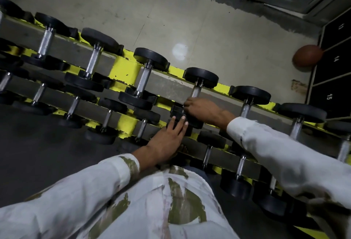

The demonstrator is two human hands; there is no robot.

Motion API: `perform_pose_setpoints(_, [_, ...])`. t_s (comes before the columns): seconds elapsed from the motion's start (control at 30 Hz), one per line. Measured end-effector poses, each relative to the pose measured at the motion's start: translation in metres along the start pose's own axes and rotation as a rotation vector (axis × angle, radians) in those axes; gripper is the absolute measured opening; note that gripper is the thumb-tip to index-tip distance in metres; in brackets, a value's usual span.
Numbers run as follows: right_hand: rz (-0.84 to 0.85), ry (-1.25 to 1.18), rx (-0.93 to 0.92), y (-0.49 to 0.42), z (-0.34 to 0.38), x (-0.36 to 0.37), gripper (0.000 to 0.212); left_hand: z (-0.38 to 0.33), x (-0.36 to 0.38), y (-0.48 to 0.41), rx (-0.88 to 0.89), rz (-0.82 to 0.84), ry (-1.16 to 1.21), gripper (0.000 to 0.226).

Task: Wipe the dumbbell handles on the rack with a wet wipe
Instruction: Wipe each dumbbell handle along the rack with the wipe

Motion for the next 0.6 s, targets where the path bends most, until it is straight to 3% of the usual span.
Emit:
perform_pose_setpoints(0.07, [-0.005, -0.011, -0.014, -0.001, -0.004, -0.003, 0.028, 0.0, -0.002, 0.0, -0.005, -0.001, -0.01, 0.08])
perform_pose_setpoints(0.2, [-0.274, -0.071, 0.212, -0.003, -0.034, -0.01, 0.021, -0.003, -0.006, 0.002, -0.016, 0.006, -0.001, 0.08])
perform_pose_setpoints(0.3, [-0.409, -0.485, 0.516, 0.013, -0.045, 0.004, 0.016, -0.004, -0.008, 0.003, -0.022, -0.01, 0.013, 0.077])
perform_pose_setpoints(0.47, [-0.717, -1.272, 1.254, 0.043, -0.073, 0.044, 0.019, -0.003, -0.006, 0.002, -0.043, 0.007, 0.004, 0.086])
perform_pose_setpoints(0.6, [-0.483, -1.774, 1.532, 0.019, -0.102, 0.09, 0.013, -0.004, -0.004, 0.003, -0.041, 0.042, -0.016, 0.09])
Point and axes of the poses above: each hand's wrist, its own y-axis away from the middle knuckle, its own x-axis out of the palm, z = x × y, the point moved 9 cm from there along -y, towards the middle knuckle, and after that the axes turned 12 degrees about x, right-handed, at the moved point
